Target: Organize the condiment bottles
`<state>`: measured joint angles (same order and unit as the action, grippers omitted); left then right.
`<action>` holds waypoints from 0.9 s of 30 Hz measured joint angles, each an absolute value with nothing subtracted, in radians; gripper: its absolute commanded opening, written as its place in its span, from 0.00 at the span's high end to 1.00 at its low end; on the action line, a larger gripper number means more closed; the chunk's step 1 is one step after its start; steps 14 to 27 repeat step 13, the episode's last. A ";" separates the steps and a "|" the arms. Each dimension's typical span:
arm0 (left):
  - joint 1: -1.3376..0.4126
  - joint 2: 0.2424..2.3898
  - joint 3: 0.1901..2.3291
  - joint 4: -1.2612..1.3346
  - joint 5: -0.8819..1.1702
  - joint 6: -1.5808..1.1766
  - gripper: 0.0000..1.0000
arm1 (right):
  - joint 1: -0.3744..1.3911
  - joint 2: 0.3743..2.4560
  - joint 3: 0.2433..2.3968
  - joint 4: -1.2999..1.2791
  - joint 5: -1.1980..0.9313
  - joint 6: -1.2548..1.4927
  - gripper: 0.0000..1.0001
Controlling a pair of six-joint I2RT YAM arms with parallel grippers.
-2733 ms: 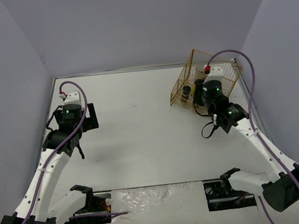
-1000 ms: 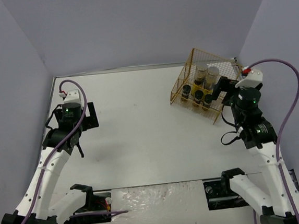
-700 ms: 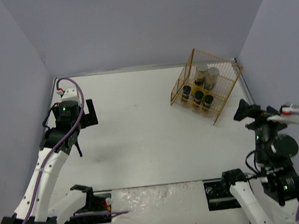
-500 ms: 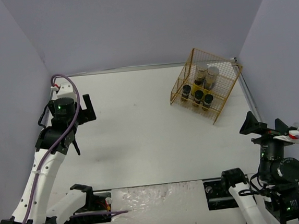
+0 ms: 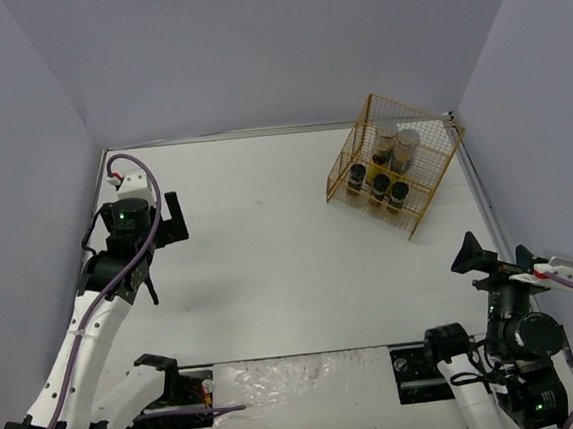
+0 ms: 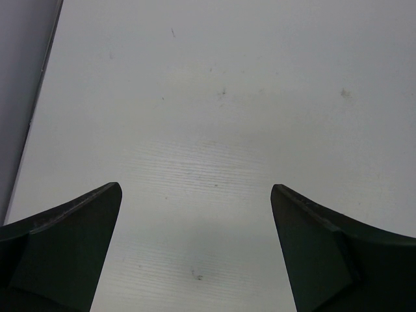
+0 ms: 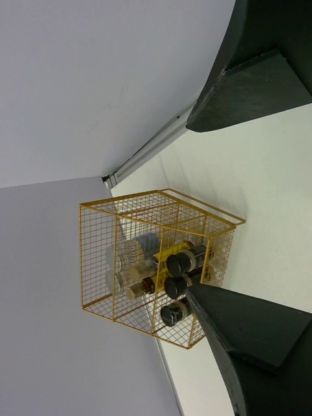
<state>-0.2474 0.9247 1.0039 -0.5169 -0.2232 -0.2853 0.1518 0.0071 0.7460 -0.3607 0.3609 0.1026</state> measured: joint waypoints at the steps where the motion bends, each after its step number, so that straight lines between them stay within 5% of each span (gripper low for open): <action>1: -0.247 0.921 1.001 -0.517 -0.222 -0.284 0.03 | 0.152 0.007 0.746 -0.361 0.362 0.103 0.00; 27: -0.250 0.885 1.000 -0.492 -0.228 -0.272 0.03 | 0.152 0.007 0.746 -0.361 0.371 0.103 0.00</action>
